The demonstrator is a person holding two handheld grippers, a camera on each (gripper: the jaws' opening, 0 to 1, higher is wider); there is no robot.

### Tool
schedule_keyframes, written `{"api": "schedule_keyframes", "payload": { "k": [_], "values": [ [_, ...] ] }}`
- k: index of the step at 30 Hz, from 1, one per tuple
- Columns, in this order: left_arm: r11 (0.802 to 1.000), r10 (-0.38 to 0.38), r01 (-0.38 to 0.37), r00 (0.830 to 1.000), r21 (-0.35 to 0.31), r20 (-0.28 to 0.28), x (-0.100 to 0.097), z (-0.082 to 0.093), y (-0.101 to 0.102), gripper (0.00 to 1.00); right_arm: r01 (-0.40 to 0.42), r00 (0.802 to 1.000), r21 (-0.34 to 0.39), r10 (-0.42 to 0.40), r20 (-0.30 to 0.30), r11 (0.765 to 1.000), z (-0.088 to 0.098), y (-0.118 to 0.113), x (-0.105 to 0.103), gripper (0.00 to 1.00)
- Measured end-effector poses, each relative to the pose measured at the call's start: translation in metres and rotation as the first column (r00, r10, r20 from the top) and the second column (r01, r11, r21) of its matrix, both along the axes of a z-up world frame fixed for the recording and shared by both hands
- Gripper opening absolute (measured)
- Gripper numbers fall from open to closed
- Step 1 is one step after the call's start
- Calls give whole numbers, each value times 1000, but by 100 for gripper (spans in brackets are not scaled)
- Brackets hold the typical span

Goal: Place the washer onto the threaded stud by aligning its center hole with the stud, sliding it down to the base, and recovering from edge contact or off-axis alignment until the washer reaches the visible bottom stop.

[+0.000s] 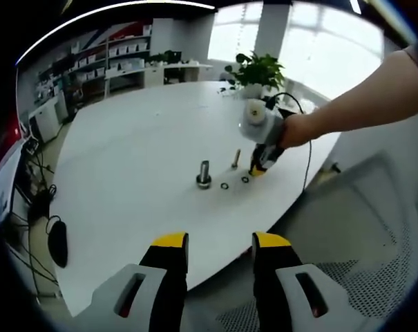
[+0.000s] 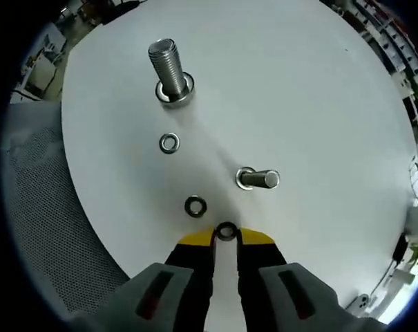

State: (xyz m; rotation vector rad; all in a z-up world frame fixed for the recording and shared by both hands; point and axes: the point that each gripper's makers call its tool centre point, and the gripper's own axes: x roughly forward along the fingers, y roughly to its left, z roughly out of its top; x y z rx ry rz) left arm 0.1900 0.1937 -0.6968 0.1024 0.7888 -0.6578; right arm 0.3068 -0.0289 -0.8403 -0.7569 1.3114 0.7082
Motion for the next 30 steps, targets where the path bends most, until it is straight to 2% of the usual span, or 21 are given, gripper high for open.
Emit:
{"api": "schedule_keyframes", "payload": {
  "k": [3, 9, 15, 23, 30],
  "values": [
    [1000, -3, 3, 1000, 2, -6, -1, -1, 0, 35, 46, 999, 21, -46, 1, 999, 0, -2, 1, 13],
    [1000, 0, 0, 1000, -2, -7, 0, -1, 0, 35, 55, 998, 18, -55, -1, 998, 1, -7, -5, 13],
    [1000, 1, -1, 1000, -2, -1, 1, 0, 0, 35, 122, 992, 75, -123, 8, 990, 12, -11, -1, 13],
    [1000, -4, 4, 1000, -3, -2, 0, 0, -1, 35, 132, 989, 126, -139, 45, 983, 29, -7, 11, 13],
    [1000, -5, 4, 1000, -6, -4, 0, 0, -1, 35, 108, 988, 155, -123, 91, 982, 47, -4, 25, 13]
  ]
}}
